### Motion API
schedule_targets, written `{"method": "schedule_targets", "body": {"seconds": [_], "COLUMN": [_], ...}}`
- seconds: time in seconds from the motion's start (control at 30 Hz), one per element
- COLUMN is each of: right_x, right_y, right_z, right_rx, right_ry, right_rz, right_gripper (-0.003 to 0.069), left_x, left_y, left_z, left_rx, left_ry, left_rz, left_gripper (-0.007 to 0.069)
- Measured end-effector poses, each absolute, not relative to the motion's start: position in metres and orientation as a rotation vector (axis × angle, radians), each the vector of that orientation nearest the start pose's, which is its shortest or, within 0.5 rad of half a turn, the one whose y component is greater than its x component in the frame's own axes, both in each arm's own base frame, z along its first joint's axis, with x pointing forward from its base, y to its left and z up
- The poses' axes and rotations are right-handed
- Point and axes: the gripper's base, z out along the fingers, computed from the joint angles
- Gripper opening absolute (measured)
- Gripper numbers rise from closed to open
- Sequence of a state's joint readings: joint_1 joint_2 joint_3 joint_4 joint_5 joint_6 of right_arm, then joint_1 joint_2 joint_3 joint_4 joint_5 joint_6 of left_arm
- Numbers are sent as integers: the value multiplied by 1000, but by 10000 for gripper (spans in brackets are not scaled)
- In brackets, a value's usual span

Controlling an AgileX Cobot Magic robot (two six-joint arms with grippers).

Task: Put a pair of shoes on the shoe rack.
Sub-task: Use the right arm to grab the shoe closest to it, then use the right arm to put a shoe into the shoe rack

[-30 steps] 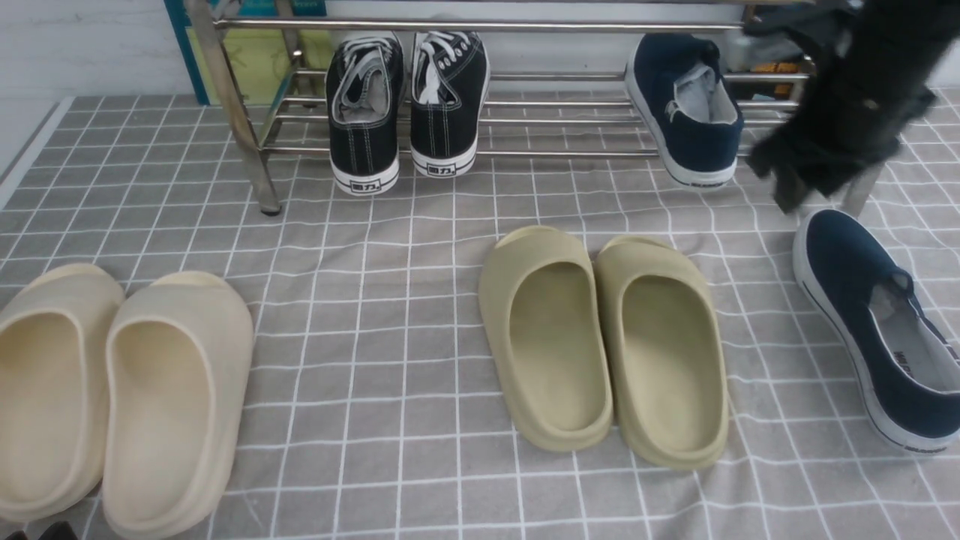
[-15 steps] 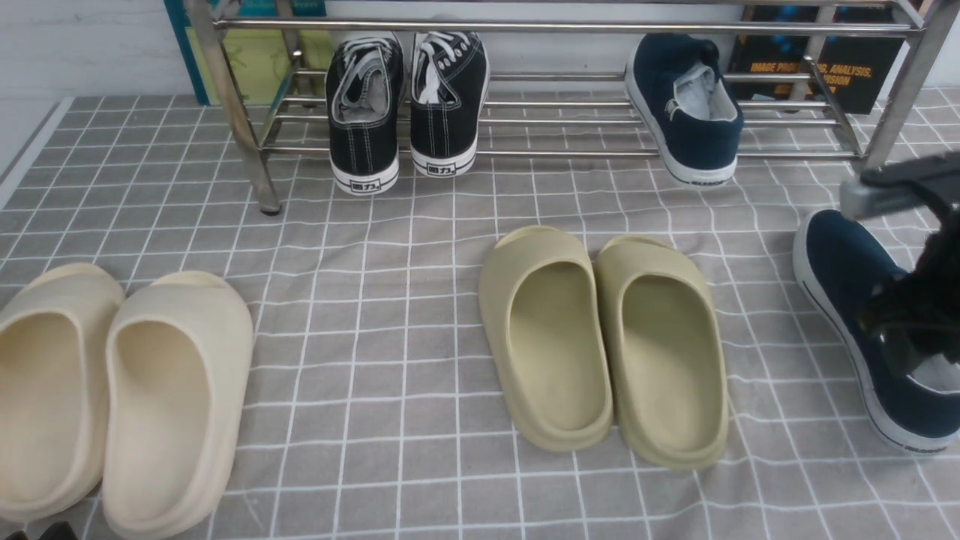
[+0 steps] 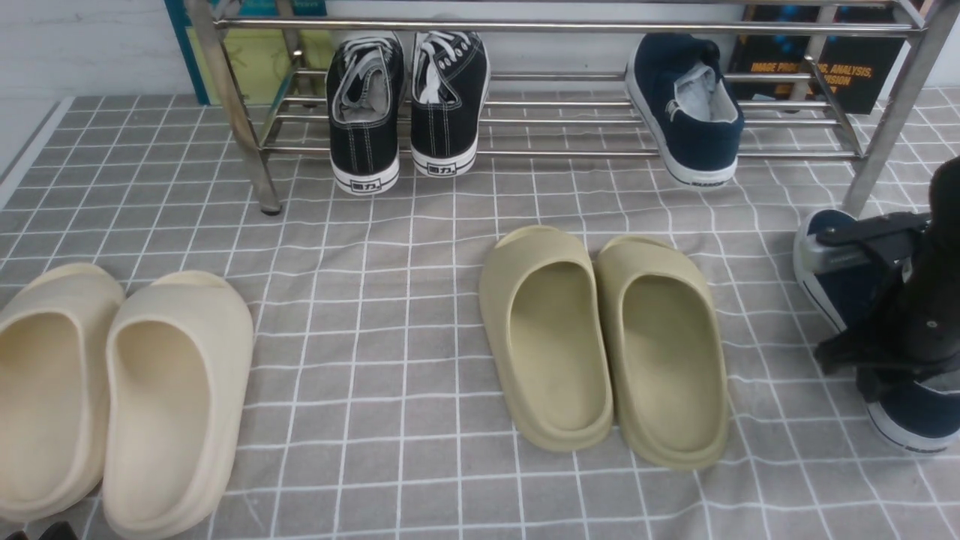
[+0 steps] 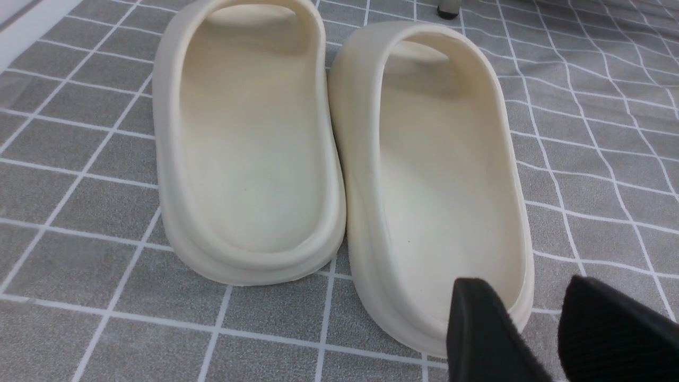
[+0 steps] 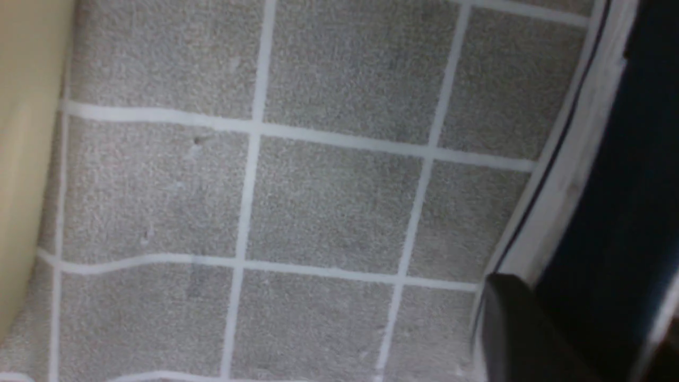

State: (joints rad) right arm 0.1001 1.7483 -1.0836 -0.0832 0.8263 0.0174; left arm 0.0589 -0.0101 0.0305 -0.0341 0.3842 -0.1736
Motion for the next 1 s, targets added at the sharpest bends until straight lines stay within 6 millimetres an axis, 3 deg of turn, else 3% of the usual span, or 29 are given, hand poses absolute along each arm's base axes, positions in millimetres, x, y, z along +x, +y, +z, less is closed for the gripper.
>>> {"method": "schedule_targets", "body": {"seconds": [0.07, 0.1, 0.33, 0.43, 0.63, 0.83, 0.87, 1.0], "right_x": [323, 320, 307, 311, 329, 367, 383, 412], "right_y": [27, 27, 31, 33, 35, 37, 38, 40], "right_z": [195, 204, 273, 288, 294, 292, 289, 288], "right_rx": [-194, -188, -169, -191, -206, -221, -225, -229], "right_ry": [2951, 2952, 2827, 2772, 2750, 2736, 2732, 2710], "right_rz": [-82, -81, 18, 44, 50, 11, -1, -17], "right_gripper": [36, 26, 26, 26, 26, 26, 26, 26], "left_x": [52, 52, 52, 52, 52, 52, 52, 52], "left_y": [2, 2, 2, 2, 2, 2, 2, 2], "left_z": [169, 169, 169, 169, 169, 169, 169, 169], "left_rx": [-240, -240, -240, -240, -240, -240, -240, -240], "left_ry": [1874, 1874, 1874, 1874, 1874, 1874, 1874, 1874], "left_rz": [-112, -112, -112, -112, -112, -112, -112, -112], "left_gripper": [239, 239, 239, 239, 239, 239, 239, 239]}}
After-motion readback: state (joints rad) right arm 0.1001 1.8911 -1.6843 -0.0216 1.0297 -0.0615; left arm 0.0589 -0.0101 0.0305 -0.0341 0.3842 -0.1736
